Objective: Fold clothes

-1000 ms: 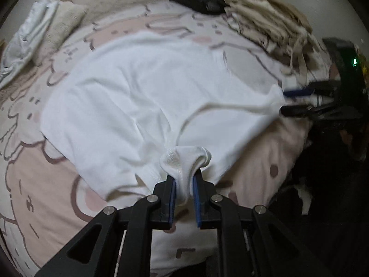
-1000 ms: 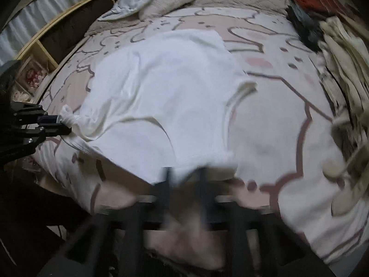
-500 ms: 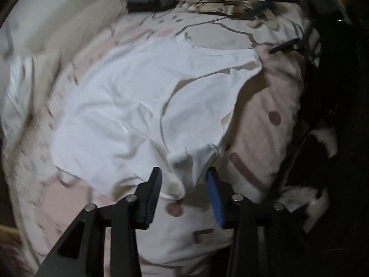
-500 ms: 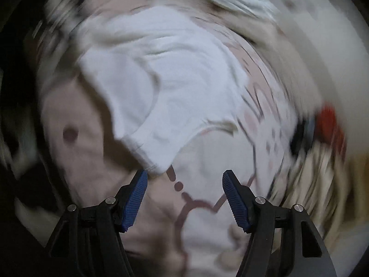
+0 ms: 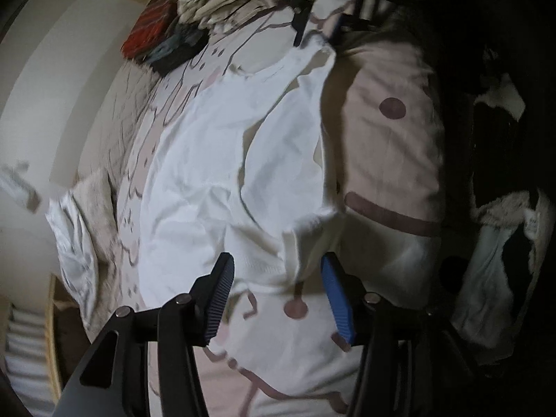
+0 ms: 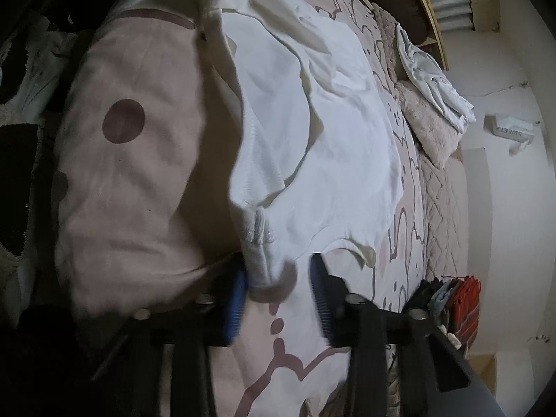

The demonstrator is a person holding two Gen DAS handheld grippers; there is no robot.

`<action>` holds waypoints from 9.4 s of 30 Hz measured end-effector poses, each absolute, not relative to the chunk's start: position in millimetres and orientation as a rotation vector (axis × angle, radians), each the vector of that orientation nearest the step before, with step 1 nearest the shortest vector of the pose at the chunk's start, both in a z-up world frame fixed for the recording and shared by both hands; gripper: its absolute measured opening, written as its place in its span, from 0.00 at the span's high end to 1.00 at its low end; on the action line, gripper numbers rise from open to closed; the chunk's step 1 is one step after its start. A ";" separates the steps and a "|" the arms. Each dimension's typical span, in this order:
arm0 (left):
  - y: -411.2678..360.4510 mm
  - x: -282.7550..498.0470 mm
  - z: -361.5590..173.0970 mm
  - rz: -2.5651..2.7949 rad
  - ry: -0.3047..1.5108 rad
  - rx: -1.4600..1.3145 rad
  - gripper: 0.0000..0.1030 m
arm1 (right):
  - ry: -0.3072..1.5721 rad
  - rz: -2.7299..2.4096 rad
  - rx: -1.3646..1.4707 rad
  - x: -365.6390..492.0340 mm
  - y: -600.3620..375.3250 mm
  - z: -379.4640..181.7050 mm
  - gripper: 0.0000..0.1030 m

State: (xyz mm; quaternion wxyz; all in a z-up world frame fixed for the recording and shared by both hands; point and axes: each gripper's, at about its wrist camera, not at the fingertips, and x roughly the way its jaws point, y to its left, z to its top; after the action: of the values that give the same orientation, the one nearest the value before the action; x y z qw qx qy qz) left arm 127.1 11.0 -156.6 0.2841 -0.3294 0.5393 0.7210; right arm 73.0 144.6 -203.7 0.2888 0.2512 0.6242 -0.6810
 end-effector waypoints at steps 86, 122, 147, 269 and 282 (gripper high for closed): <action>-91.2 -409.3 -178.7 2.793 0.509 -1.412 0.87 | 1.074 -2.552 1.303 -433.8 90.0 -191.8 0.89; -34.5 -99.4 -77.9 2.321 0.225 -1.433 0.39 | -1.174 -2.183 1.707 -41.6 284.6 -212.1 0.61; -74.1 -80.3 -88.4 2.362 0.155 -1.455 0.39 | -1.244 -2.439 1.411 -71.7 256.9 -186.5 0.92; -106.7 -339.0 -120.1 2.432 0.572 -1.238 0.47 | 0.580 -2.299 1.266 -373.9 141.0 -105.2 0.48; -108.9 -420.1 -207.9 2.299 0.456 -1.439 0.46 | 0.513 -2.146 1.418 -464.0 134.0 -206.7 0.48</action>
State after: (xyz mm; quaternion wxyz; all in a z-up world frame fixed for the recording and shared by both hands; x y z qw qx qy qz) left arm -420.1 -108.9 -207.9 0.1945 -0.5132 0.1625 0.8200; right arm -464.0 134.0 -206.7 0.2564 0.5226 0.1890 -0.7908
